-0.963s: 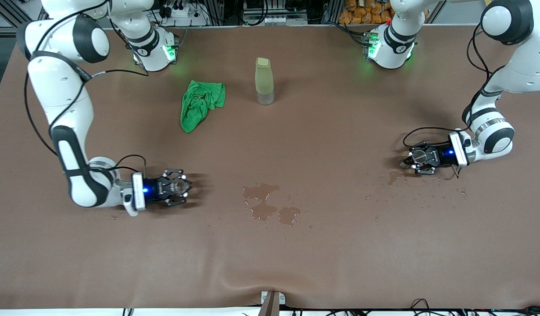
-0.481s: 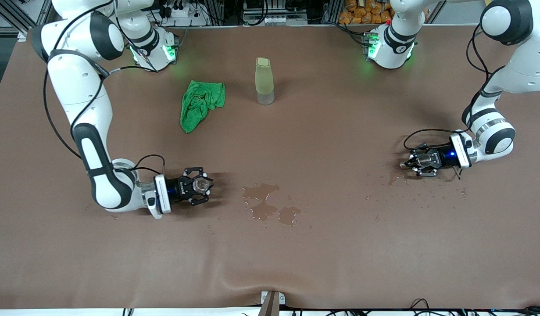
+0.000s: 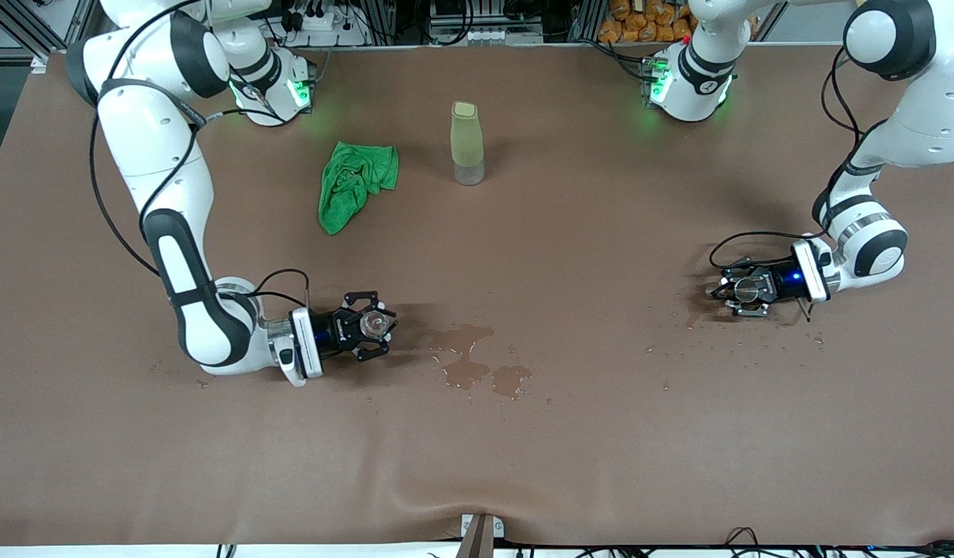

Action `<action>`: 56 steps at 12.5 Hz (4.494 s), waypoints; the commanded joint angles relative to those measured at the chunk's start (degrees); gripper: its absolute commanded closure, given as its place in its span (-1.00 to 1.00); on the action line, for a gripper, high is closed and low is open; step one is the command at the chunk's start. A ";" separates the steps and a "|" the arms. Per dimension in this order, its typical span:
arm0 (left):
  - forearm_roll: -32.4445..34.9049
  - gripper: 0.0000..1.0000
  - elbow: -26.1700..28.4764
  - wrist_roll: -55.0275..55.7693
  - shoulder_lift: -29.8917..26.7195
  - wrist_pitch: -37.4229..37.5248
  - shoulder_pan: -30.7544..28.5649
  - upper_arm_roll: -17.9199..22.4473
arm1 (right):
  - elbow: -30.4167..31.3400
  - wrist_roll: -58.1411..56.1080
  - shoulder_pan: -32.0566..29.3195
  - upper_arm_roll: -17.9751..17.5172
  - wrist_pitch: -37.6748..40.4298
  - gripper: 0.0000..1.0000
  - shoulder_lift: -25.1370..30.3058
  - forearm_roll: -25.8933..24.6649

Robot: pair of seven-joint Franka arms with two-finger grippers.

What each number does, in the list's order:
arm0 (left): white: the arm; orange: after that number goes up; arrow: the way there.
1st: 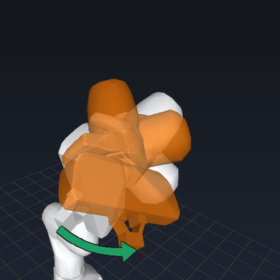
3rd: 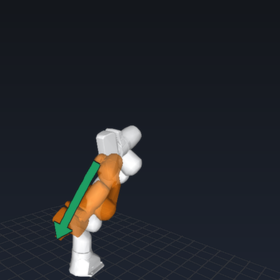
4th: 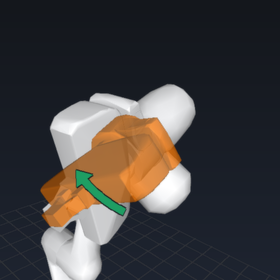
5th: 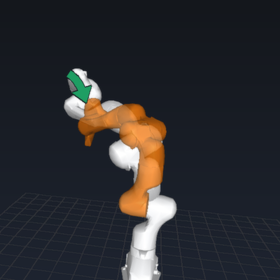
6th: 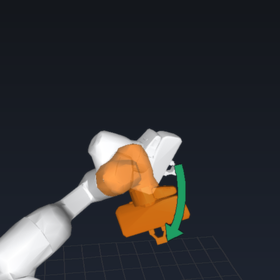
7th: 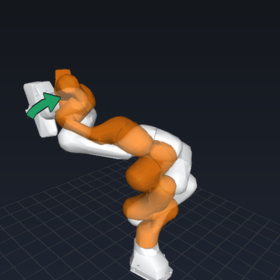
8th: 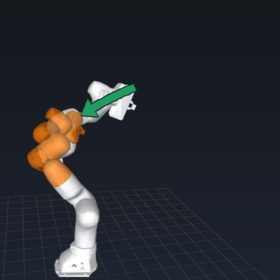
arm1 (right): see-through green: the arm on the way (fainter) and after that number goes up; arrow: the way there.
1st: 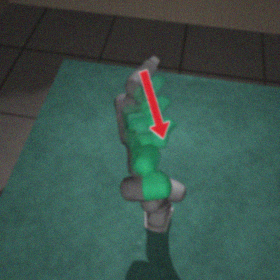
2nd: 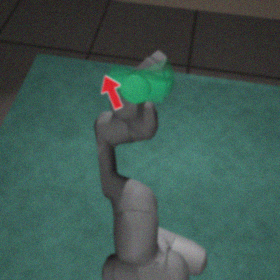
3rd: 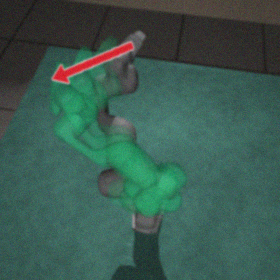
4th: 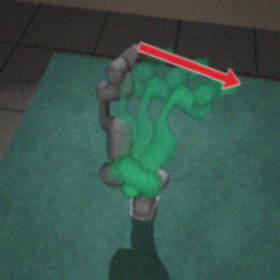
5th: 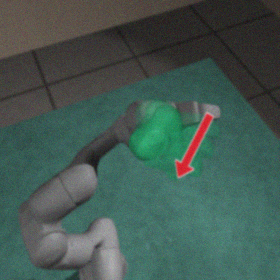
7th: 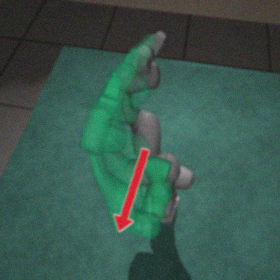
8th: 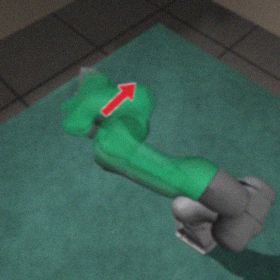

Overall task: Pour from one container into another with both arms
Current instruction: 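Lift the beaker with the right gripper toward the table middle, then carry the beaker with the right gripper while the left gripper brings the jigger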

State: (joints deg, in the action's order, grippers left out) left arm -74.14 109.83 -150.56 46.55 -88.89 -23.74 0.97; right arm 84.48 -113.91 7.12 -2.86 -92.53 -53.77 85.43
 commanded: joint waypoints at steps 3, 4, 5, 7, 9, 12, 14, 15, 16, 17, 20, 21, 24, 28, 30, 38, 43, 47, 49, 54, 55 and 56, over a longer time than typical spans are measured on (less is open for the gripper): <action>-1.80 1.00 0.56 4.99 -4.16 0.47 2.11 0.35 | 5.33 1.06 4.47 0.31 -3.44 1.00 4.89 8.42; -1.80 1.00 0.56 7.10 -5.57 0.48 2.38 0.35 | 5.69 1.06 4.65 0.22 -4.23 1.00 5.42 8.61; -1.80 1.00 0.56 8.17 -6.28 0.56 2.56 0.35 | 6.39 1.14 4.83 -1.00 -4.58 1.00 5.86 9.40; -1.89 1.00 0.56 8.88 -6.73 0.65 2.56 0.35 | 10.33 1.84 4.92 -3.37 -8.51 1.00 9.62 11.25; -2.32 1.00 0.65 10.10 -7.78 0.74 3.17 0.18 | 15.09 4.91 4.74 -5.14 -11.17 1.00 14.55 11.69; -4.78 1.00 0.65 10.29 -9.10 0.65 5.80 -1.14 | 17.82 8.78 5.27 -6.19 -13.45 1.00 19.21 13.09; -7.76 1.00 0.65 10.37 -9.54 0.65 8.26 -1.14 | 18.18 9.76 5.18 -7.59 -14.86 1.00 19.84 13.62; -9.60 1.00 0.48 10.29 -9.63 0.48 9.92 -1.14 | 18.27 9.76 5.27 -7.78 -14.96 1.00 19.93 14.67; -12.23 1.00 0.48 10.29 -9.89 0.39 11.51 -1.14 | 18.53 9.76 5.44 -8.04 -15.04 1.00 20.02 14.85; -14.35 1.00 0.48 10.37 -10.16 0.21 13.09 -1.14 | 19.57 9.76 5.36 -8.04 -15.13 1.00 20.80 14.85; -18.05 1.00 0.56 10.55 -11.30 -2.77 16.70 -1.32 | 23.00 9.76 5.18 -8.04 -15.04 1.00 23.35 14.85; -19.45 1.00 0.56 10.64 -11.48 -3.47 17.67 -1.32 | 23.80 9.84 5.18 -8.04 -15.04 1.00 23.79 14.85; -25.16 1.00 0.56 10.64 -12.18 -8.73 21.45 -3.33 | 26.26 9.76 5.18 -8.04 -15.04 1.00 25.64 14.85; -29.39 1.00 -0.05 10.55 -12.18 -14.02 22.59 -7.29 | 27.49 9.76 5.09 -8.04 -15.04 1.00 26.61 14.85; -30.62 1.00 -0.49 10.55 -12.01 -15.69 24.35 -7.65 | 27.50 9.84 5.09 -8.04 -15.13 1.00 26.61 14.85; -43.71 1.00 -3.03 8.01 -10.07 -25.09 34.98 -7.65 | 27.32 13.62 8.16 -8.57 -18.21 1.00 28.28 20.11; -49.78 1.00 -8.39 7.30 -6.74 -29.40 41.22 -7.56 | 25.92 20.21 12.29 -9.01 -25.84 1.00 30.74 23.98; -53.64 1.00 -12.53 7.39 -4.36 -33.79 45.96 -7.56 | 23.81 23.81 14.41 -9.01 -30.16 1.00 30.48 25.58; -54.27 1.00 -13.84 7.39 -3.66 -35.64 47.38 -7.56 | 22.84 25.57 14.41 -8.92 -30.34 1.00 30.30 26.01; -56.02 1.00 -15.78 6.95 -2.34 -38.63 50.63 -7.47 | 19.41 27.77 15.11 -8.83 -33.59 1.00 29.68 27.42; -56.38 1.00 -15.96 6.95 -2.08 -38.90 50.81 -7.47 | 19.06 27.77 15.02 -8.83 -33.59 1.00 29.42 27.42; -56.38 1.00 -16.05 6.95 -2.07 -39.07 50.98 -7.47 | 18.88 27.78 14.94 -8.83 -33.50 1.00 29.33 27.42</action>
State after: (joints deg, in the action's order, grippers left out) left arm -128.42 95.70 -142.31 43.46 -126.69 26.16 -6.90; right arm 104.49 -86.98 21.26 -12.08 -125.38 -24.17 111.35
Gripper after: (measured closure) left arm 0.907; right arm 0.837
